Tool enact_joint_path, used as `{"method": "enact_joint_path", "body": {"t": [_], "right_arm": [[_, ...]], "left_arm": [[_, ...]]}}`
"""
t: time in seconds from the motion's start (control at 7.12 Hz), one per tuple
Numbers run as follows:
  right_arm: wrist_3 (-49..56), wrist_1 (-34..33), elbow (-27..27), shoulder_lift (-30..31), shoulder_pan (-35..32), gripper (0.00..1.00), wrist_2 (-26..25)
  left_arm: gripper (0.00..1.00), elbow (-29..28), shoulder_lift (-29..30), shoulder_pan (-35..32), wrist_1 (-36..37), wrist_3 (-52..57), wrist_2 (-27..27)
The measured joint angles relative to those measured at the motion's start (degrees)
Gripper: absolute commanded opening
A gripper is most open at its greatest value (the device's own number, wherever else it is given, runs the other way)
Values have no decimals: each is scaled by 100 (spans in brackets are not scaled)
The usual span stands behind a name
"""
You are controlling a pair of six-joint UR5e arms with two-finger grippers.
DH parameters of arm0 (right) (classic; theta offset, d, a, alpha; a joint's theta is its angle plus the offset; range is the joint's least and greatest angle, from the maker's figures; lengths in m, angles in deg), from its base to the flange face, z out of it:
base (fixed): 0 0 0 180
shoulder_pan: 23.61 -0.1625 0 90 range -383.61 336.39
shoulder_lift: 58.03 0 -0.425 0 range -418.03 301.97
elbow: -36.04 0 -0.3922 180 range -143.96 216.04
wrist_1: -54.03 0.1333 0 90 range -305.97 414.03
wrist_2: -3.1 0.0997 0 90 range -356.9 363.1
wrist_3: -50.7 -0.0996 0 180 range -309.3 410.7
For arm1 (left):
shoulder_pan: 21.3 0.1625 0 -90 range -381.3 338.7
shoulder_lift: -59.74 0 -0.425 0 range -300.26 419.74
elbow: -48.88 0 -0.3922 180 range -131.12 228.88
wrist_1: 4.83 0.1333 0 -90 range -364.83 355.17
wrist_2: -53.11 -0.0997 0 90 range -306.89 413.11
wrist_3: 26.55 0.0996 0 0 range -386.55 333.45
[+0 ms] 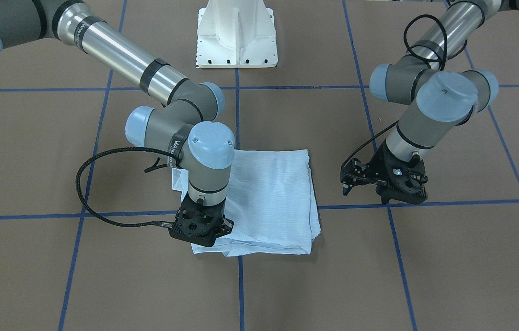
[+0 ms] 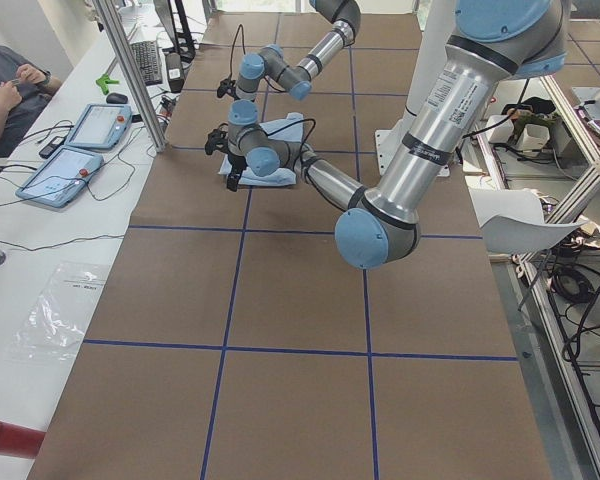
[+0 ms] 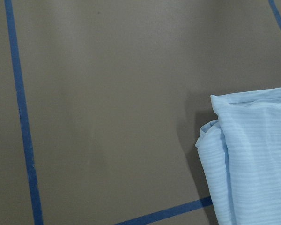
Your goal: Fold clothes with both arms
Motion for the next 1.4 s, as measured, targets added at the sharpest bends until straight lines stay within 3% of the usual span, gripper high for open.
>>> {"method": "enact_joint_path", "body": {"t": [0.14, 0.56, 0.98, 1.4], "right_arm": [[188, 5, 5, 38, -1, 100, -83], [898, 17, -23, 37, -56, 100, -43], [1418, -79, -345, 137, -480, 100, 927], [2601, -605, -1351, 960, -1116, 100, 1825]], "left_arm": [[100, 1, 0, 0, 0, 0, 0], [100, 28, 7, 0, 1, 0, 8], [100, 185, -77, -56, 93, 75, 40], [100, 1131, -384, -397, 1387, 1288, 53]]}}
